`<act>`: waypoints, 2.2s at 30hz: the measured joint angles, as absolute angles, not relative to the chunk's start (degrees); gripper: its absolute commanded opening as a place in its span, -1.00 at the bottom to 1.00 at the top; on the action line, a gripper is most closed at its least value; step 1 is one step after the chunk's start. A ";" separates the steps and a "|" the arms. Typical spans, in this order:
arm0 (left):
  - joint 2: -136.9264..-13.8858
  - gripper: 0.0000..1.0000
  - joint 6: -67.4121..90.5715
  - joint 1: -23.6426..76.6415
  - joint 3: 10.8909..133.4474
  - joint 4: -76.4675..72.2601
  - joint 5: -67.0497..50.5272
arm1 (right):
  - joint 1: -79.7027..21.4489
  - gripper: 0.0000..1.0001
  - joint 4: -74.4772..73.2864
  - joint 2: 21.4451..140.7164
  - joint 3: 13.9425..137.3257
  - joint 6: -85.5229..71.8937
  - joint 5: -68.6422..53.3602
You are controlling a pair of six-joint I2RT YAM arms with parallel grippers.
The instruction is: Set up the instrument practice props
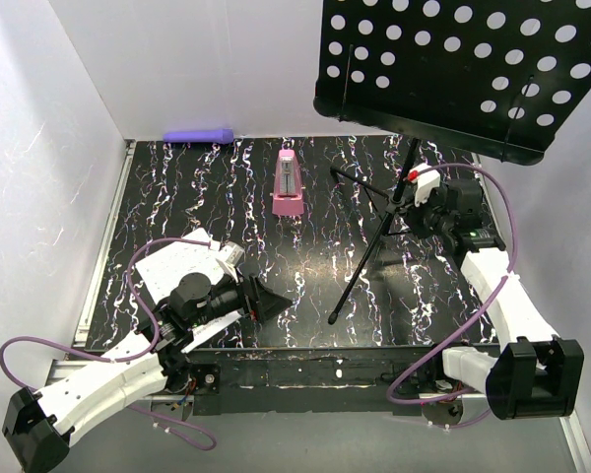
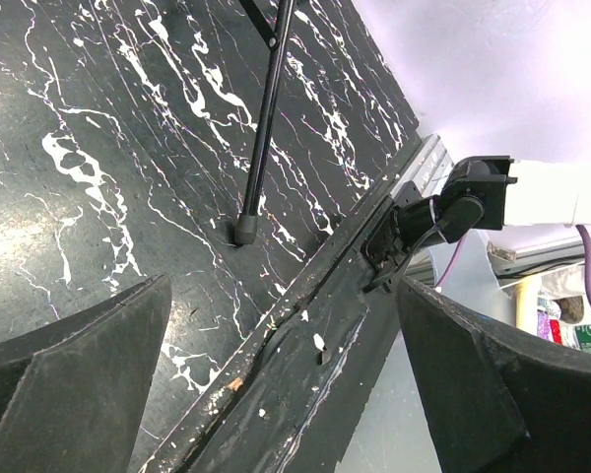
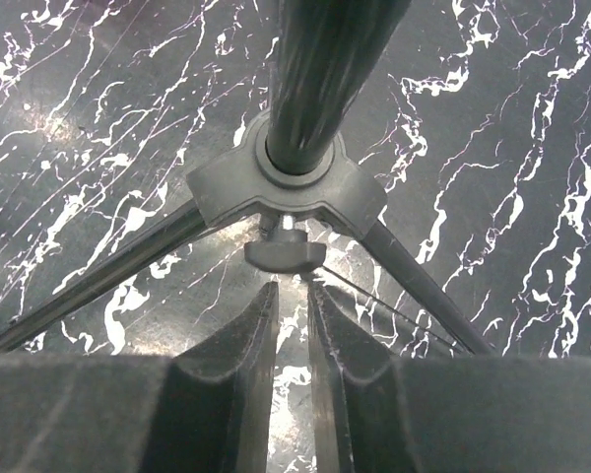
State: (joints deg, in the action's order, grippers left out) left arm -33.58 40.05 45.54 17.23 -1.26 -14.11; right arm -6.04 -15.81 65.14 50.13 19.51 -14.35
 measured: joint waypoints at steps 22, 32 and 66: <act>-35.35 0.96 40.32 45.54 17.23 -1.74 -14.81 | -6.81 -0.08 -12.47 64.95 49.82 13.02 -12.67; -35.97 0.96 40.53 45.54 17.23 -1.76 -15.09 | -7.27 -0.50 -10.07 67.09 49.82 6.09 -11.53; -38.41 0.96 41.67 45.54 17.72 -1.52 -15.51 | 11.62 -0.10 12.25 77.23 42.17 -55.44 -43.68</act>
State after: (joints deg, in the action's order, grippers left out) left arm -38.41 41.67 45.54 17.72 -1.52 -15.51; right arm 11.62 12.25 77.23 42.17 -55.44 -43.68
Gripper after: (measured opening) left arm 0.981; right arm 0.362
